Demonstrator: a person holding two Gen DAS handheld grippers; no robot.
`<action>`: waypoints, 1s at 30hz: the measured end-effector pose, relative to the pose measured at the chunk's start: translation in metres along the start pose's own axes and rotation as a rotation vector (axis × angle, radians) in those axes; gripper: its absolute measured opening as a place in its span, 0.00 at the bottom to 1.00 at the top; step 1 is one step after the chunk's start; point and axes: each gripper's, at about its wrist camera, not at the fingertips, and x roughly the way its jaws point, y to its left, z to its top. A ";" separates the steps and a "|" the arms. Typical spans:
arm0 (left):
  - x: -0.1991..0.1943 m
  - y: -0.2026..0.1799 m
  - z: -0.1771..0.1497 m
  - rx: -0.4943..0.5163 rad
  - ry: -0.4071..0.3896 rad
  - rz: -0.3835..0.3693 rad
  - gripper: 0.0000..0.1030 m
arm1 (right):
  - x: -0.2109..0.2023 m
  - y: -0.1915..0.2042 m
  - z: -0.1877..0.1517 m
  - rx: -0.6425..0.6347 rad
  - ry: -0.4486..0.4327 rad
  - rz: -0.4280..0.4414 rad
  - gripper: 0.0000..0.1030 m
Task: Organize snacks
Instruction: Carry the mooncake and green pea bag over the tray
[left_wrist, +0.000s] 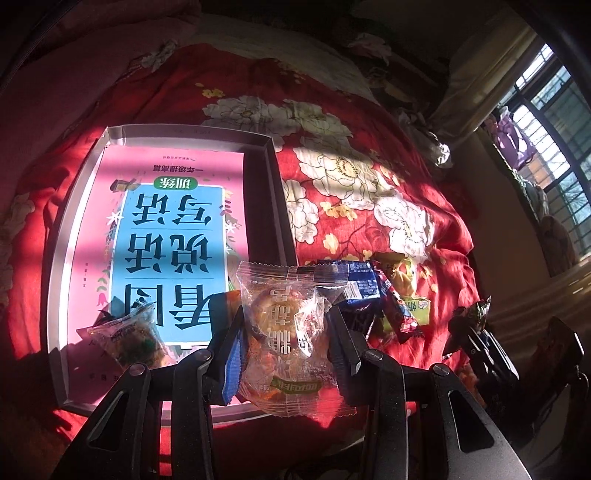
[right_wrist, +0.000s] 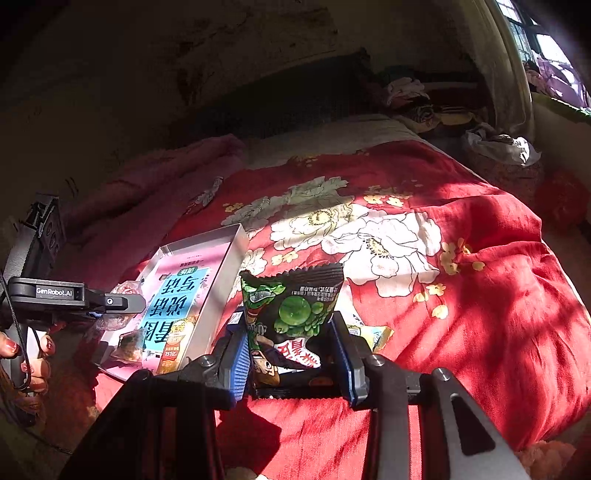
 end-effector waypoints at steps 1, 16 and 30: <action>-0.002 0.001 -0.001 -0.001 -0.002 -0.001 0.41 | -0.001 0.003 0.000 -0.006 -0.001 0.006 0.39; -0.027 0.032 -0.013 -0.041 -0.033 0.011 0.41 | -0.002 0.042 -0.002 -0.083 0.005 0.059 0.39; -0.045 0.068 -0.025 -0.095 -0.064 0.043 0.41 | 0.003 0.083 -0.006 -0.148 0.031 0.124 0.39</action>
